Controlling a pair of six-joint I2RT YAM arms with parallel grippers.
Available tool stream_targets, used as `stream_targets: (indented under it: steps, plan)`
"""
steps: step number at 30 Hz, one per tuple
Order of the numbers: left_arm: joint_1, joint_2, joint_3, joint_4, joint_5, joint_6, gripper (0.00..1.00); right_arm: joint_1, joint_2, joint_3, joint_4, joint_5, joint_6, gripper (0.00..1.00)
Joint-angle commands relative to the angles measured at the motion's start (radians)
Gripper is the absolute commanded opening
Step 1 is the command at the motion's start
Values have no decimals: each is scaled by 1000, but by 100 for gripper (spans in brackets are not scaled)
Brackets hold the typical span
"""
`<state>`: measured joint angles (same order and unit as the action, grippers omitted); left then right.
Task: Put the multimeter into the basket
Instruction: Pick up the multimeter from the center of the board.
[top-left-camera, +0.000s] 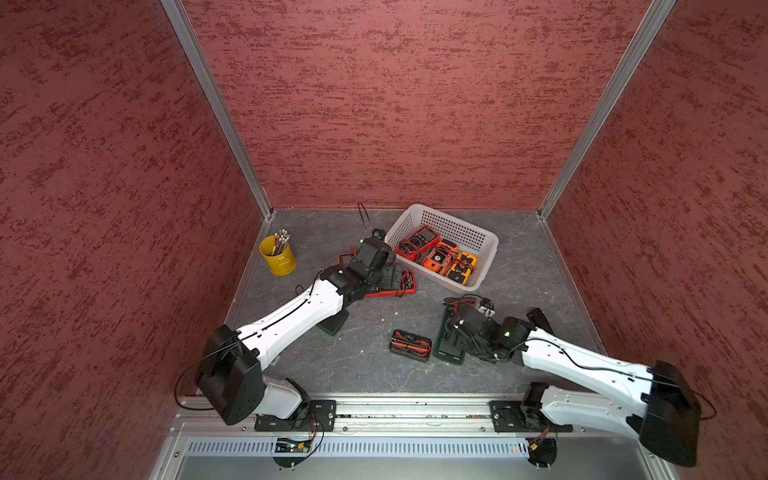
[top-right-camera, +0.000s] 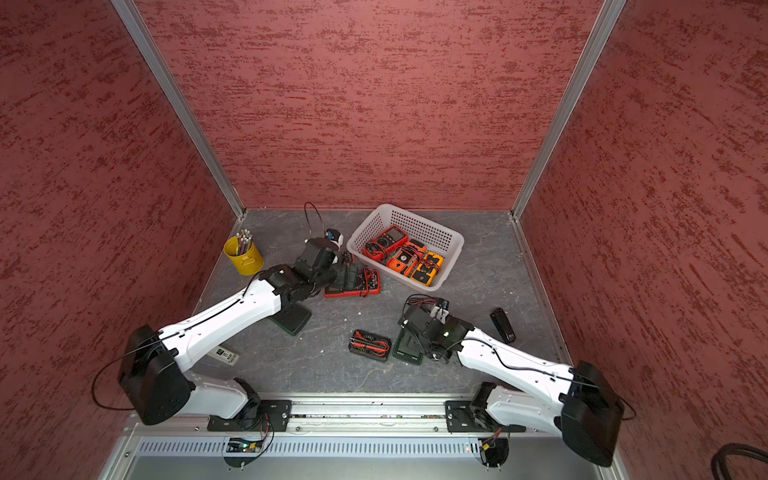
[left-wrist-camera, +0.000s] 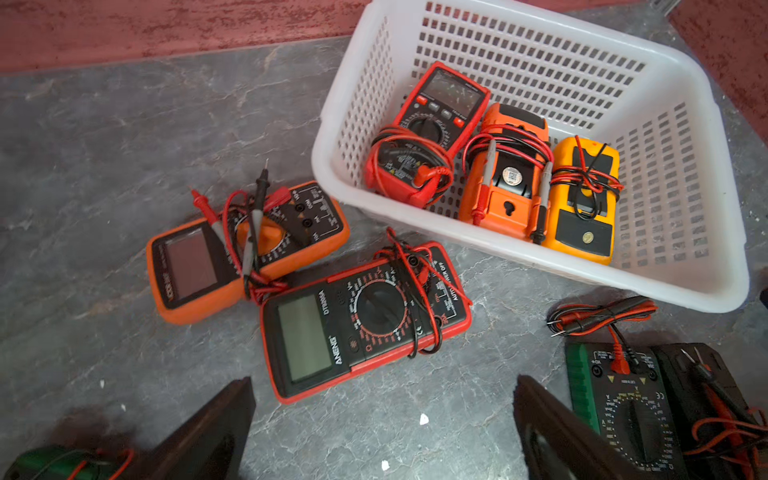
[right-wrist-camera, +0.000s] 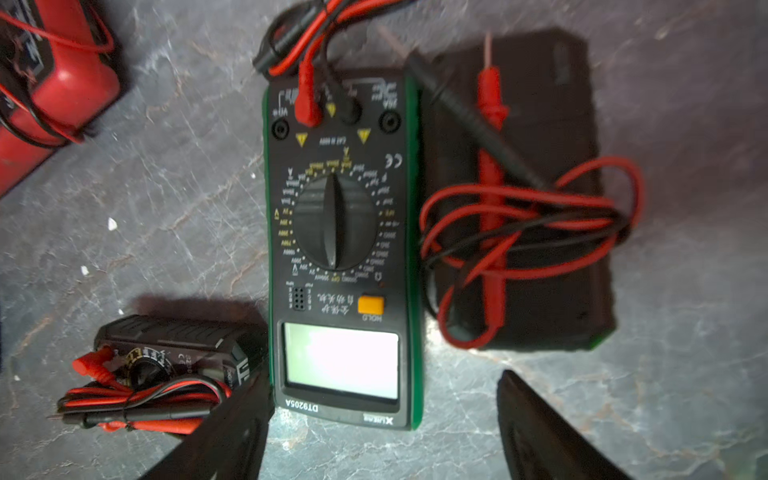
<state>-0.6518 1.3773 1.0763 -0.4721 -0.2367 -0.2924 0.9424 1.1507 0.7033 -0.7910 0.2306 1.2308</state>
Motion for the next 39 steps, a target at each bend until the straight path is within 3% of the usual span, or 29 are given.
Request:
stream_targets:
  steps: [1, 4, 13, 19, 39]
  plan:
    - [38, -58, -84, 56, 26, -83, 100, 57, 52, 48, 39, 37, 119, 90]
    - [71, -99, -158, 74, 49, -108, 100, 76, 112, 73, 37, 27, 145, 99]
    - [118, -110, -238, 93, 76, -107, 100, 59, 201, 109, 31, 55, 139, 99]
    - [125, -115, -258, 103, 60, -94, 100, -9, 208, 22, 167, -4, 111, 99]
    - [133, -90, -280, 127, 74, -100, 100, -70, 489, 165, 146, 23, 10, 99]
